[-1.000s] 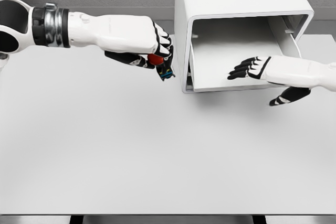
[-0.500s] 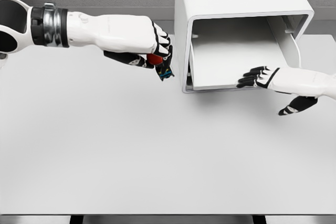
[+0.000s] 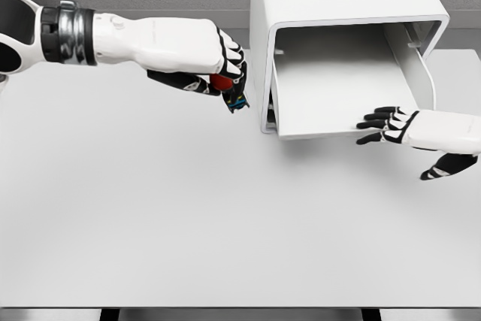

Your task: Slide open multi-storey tabletop storage cabinets and put open load switch and slide close multi-storey tabletop storage cabinets

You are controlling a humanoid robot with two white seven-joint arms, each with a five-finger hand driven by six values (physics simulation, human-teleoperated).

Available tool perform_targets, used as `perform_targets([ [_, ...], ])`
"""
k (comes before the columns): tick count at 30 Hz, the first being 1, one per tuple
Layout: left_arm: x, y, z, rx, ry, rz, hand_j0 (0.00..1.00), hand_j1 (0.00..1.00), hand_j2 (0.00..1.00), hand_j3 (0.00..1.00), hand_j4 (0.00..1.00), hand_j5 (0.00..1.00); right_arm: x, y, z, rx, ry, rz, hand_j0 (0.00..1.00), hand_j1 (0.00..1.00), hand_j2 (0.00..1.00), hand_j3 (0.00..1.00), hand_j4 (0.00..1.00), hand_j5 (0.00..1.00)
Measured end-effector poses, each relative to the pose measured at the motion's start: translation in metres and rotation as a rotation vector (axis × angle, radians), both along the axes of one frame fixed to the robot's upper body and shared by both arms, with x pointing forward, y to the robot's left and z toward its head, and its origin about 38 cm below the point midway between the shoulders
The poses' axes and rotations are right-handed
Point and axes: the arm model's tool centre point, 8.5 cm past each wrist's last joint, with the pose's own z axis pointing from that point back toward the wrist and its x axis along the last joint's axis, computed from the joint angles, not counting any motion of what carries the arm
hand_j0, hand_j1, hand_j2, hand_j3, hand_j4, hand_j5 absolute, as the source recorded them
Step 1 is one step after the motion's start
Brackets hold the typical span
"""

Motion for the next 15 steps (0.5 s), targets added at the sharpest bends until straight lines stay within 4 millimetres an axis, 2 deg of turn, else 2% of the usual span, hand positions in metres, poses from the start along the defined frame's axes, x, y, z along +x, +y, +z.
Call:
perform_targets([
  [5,0.0,0.002,0.001,-0.003,0.003,0.003,0.43,0.43,0.43,0.43,0.43,0.43,-0.004,-0.01,0.005,-0.024,-0.003,-0.018,1.0,1.0,1.0,1.0,1.0,1.0],
  [11,0.0,0.005,0.002,-0.006,0.004,0.007,0.43,0.43,0.43,0.43,0.43,0.43,-0.006,-0.012,0.006,-0.031,0.0,-0.02,1.0,1.0,1.0,1.0,1.0,1.0],
  [15,0.0,0.005,0.009,-0.008,-0.011,0.008,0.43,0.43,0.43,0.43,0.43,0.43,-0.007,-0.018,0.01,-0.045,-0.009,-0.032,1.0,1.0,1.0,1.0,1.0,1.0],
])
